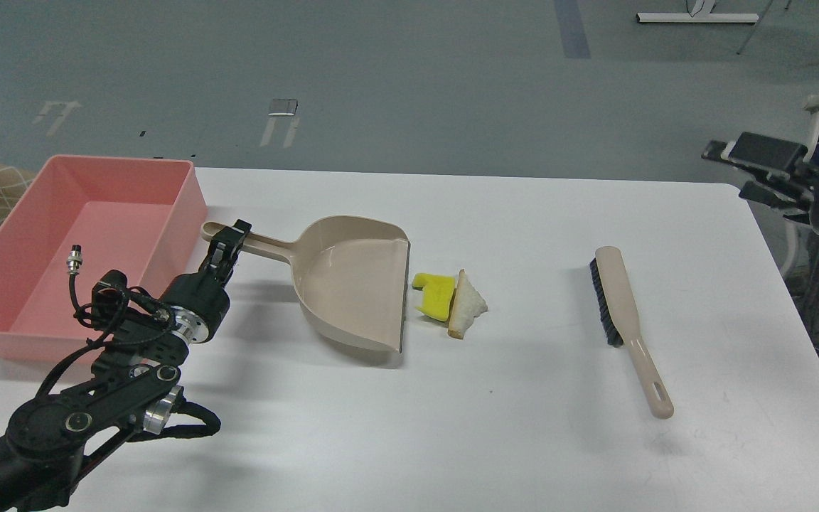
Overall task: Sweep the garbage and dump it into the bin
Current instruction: 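Move the right gripper down to the brush handle and grasp it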
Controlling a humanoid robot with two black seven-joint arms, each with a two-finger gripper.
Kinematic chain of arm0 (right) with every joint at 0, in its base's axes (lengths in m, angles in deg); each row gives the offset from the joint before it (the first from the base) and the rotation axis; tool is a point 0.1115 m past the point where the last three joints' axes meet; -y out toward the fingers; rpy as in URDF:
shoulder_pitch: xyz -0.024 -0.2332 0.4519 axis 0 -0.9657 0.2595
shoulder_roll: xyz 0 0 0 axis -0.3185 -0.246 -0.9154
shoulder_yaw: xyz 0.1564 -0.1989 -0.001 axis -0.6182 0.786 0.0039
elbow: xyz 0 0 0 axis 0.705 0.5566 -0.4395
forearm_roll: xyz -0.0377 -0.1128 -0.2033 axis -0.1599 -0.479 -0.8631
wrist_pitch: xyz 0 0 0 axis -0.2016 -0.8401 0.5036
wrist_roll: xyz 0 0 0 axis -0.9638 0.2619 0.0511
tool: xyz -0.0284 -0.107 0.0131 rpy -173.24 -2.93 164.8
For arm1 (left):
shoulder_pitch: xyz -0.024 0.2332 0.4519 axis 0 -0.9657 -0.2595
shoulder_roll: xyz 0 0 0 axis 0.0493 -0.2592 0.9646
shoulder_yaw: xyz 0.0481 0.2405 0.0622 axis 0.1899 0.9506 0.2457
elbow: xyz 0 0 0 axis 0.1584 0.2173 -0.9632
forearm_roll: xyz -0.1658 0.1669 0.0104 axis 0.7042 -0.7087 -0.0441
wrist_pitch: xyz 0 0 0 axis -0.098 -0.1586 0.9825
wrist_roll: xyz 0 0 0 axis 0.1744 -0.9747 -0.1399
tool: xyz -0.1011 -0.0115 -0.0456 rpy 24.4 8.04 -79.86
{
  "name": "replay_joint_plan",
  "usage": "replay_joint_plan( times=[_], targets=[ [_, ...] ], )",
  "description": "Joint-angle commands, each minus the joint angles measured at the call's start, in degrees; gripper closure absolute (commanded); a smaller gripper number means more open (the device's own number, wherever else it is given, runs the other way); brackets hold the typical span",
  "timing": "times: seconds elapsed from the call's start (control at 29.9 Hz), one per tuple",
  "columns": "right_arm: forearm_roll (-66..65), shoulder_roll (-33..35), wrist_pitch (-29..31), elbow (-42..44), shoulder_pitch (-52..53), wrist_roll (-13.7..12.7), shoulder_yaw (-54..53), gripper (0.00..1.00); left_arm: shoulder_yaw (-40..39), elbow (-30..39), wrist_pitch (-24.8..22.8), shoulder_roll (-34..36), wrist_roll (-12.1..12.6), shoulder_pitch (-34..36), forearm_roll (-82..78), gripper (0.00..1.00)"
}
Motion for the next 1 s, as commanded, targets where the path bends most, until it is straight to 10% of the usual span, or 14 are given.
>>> replay_joint_plan(
  times=[0.0,0.97],
  targets=[
    [-2.97,6.04,0.14,-4.97,-0.64,-0.44,5.56,0.00,0.00,0.00,0.24,-0.02,0.01,0.06,-0.08,1.00],
    [-15.72,0.69,0.14,-14.03,-5.82,-6.07,13.39,0.01,0.00,0.88,0.51,-1.42,-0.08,0.06,-0.17,1.00]
  ],
)
